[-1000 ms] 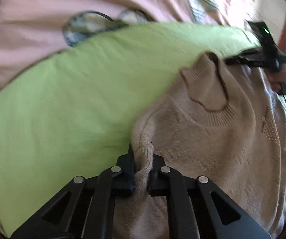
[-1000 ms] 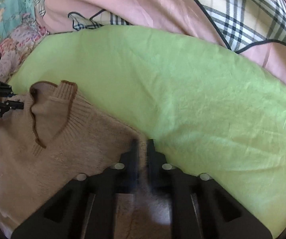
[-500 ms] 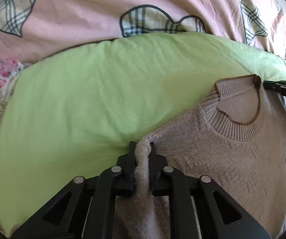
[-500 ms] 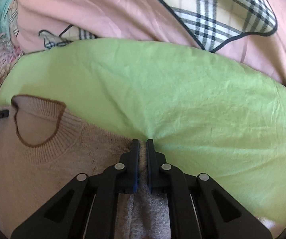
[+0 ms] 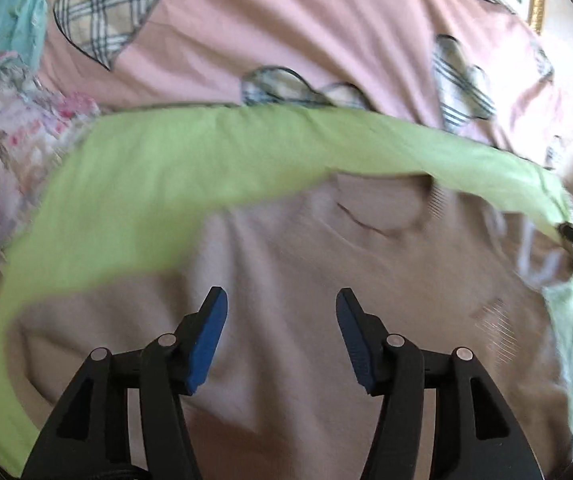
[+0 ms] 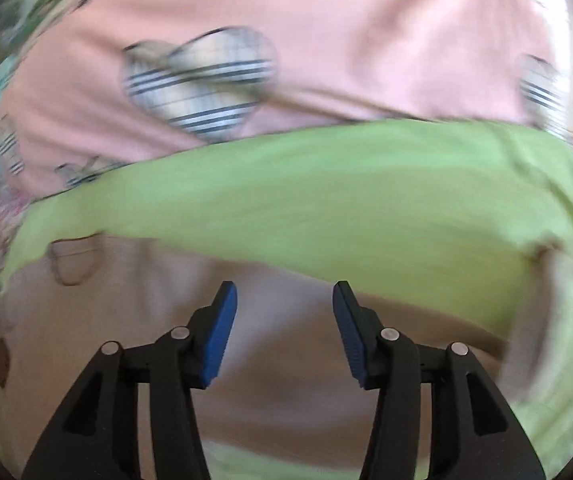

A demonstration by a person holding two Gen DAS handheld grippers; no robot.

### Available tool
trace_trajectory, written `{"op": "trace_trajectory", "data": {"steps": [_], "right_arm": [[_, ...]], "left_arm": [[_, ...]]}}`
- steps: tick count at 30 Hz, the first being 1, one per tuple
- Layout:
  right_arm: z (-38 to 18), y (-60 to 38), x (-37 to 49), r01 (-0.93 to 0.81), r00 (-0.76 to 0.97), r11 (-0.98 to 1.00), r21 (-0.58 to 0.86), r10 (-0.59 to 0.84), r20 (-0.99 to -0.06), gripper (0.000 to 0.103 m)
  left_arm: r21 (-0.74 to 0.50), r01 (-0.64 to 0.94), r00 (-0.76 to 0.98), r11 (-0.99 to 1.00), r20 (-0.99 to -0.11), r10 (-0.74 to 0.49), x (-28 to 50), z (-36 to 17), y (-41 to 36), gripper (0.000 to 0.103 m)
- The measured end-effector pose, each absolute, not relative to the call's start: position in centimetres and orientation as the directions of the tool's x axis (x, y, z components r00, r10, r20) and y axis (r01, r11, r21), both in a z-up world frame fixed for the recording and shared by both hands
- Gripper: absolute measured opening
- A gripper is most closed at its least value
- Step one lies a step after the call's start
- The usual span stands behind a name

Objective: Fold small clothes

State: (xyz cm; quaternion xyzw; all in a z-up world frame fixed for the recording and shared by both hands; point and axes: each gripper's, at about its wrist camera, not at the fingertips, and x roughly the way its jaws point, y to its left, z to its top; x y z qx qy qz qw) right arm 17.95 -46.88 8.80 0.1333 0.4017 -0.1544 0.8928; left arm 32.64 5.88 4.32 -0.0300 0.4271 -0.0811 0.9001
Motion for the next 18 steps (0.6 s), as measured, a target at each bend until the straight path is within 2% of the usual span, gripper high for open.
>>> {"op": "trace_trajectory", "data": {"steps": [3, 8, 18], "right_arm": [[8.6, -52.0, 13.5, 0.520, 0.618, 0.832, 0.191, -0.213, -0.756, 0.051], [8.8, -56.6, 9.5, 0.623, 0.610, 0.742, 0.248, -0.262, -0.748, 0.051], [9.3, -59.1, 14.5, 0.675, 0.575, 0.714, 0.185, -0.352, -0.739, 0.051]], "left_arm": [[-0.179, 0.150, 0.584, 0.972, -0.778, -0.233, 30.5, 3.0, 3.4, 0.057], [-0.200, 0.178, 0.542, 0.963, -0.797, -0.266, 27.7, 1.3, -0.6, 0.057], [-0.212, 0.215, 0.471, 0.953, -0.833, -0.291, 25.7, -1.1, -4.3, 0.061]]}}
